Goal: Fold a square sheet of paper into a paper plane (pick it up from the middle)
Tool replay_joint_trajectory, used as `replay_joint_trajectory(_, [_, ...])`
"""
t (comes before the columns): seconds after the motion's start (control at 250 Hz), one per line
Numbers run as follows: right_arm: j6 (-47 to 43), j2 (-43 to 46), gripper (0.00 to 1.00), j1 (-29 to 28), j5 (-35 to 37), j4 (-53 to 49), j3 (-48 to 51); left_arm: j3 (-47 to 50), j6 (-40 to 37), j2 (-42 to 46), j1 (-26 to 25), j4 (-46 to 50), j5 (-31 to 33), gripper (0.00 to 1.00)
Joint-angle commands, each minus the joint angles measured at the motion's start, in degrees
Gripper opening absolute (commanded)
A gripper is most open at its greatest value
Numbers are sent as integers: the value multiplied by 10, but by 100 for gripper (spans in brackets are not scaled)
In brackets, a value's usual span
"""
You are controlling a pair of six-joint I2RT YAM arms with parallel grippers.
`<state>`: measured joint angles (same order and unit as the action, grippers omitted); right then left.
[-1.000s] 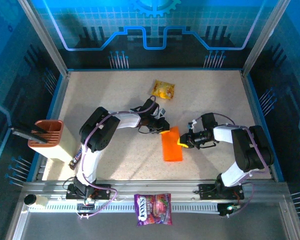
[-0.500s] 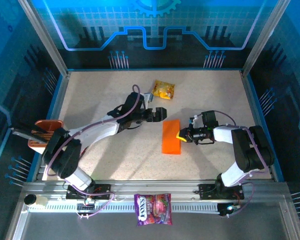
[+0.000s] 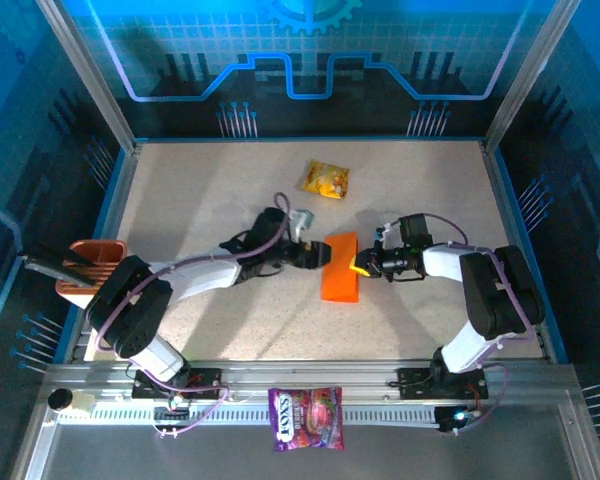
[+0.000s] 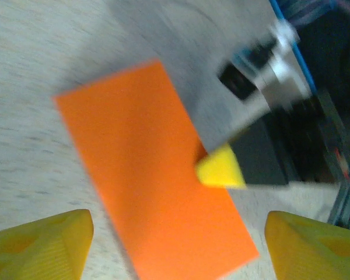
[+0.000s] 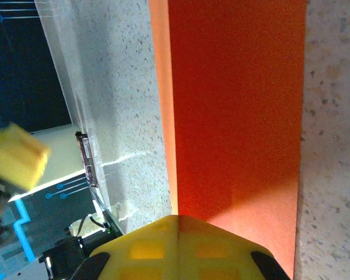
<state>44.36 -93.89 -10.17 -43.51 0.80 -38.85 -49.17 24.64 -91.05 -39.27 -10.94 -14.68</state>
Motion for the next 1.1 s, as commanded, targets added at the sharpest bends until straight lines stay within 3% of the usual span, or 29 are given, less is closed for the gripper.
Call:
replay_joint_trajectory(0.0, [-22,-11,4,-7,6,-44,-18,-13,-115,-5,-76,27,62,72])
replay_joint_trajectory(0.108, [-17,-18,4,-7,5,-49,-24,-28,-145,-20,-140,70,141,65])
replay_joint_trajectory(0.288, [-15,-15,4,-7,8,-57,-29,-54,-225,-63,-253,99,333,71])
replay_joint_trajectory(0.36, [-15,-13,4,-7,10,-60,-29,-64,-249,-77,-273,103,401,75])
replay_joint_trajectory(0.519, [-14,-12,4,-7,10,-61,-29,-92,-326,-118,-302,98,487,77])
replay_joint_trajectory(0.835, [-20,-5,4,-7,10,-74,-34,-147,-343,-186,-306,110,534,76])
replay_joint_trajectory(1.095, [-21,-4,4,-6,9,-75,-32,-156,-341,-207,-305,104,556,61])
